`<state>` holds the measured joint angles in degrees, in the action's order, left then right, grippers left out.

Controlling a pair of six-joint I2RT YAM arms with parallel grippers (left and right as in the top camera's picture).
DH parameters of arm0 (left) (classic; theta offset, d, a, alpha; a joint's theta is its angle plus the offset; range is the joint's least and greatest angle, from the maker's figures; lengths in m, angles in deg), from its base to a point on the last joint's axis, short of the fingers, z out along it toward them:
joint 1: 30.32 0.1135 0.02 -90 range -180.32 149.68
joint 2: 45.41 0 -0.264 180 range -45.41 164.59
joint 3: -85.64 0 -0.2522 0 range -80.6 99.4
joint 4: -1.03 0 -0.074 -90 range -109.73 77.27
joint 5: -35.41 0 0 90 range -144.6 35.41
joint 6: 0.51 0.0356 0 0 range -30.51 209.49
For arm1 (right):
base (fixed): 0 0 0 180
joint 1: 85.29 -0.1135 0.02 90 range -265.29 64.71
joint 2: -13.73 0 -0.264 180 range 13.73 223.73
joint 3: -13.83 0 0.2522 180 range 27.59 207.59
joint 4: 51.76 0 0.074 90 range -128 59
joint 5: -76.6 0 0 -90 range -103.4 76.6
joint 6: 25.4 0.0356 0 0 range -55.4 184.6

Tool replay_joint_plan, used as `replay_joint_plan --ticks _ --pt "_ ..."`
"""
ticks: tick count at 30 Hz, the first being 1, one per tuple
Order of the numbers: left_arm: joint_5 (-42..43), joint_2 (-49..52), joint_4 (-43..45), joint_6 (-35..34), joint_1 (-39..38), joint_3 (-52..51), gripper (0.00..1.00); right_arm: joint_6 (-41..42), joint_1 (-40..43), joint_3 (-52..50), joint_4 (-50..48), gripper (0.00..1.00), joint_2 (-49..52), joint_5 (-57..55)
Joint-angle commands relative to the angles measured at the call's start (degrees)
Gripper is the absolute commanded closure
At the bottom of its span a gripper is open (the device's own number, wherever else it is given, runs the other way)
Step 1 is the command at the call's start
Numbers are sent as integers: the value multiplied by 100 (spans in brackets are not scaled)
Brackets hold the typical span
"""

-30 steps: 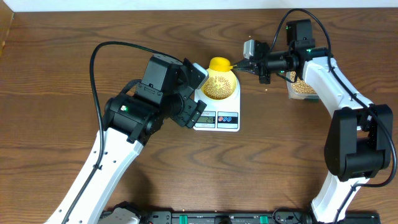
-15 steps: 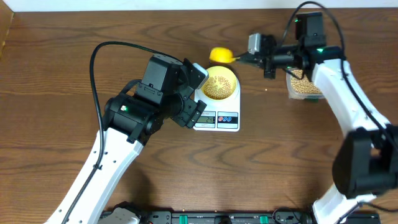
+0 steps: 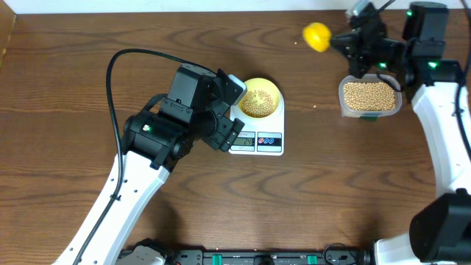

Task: Scoop item into bowl and weigh 50g on scale
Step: 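Raise the emptied scoop and carry it right to the soybean tub, then lower the yellow scoop into the soybean tub with the right gripper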

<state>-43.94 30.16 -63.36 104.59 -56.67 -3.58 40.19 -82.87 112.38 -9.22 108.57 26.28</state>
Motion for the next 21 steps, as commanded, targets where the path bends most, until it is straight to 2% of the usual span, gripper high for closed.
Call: replay_joint_plan --ticks 1,5,10,21 --pt "72 0 -11 52 31 46 19 472 94 -11 275 99 -293 -1628" --pt "72 0 -11 52 31 46 19 479 94 -11 737 99 -337 -2470" --pt "70 0 -11 52 31 46 19 879 98 -11 1287 99 -337 -3497" --pt "70 0 -11 52 31 46 19 1093 103 -11 2605 99 -337 -4334"
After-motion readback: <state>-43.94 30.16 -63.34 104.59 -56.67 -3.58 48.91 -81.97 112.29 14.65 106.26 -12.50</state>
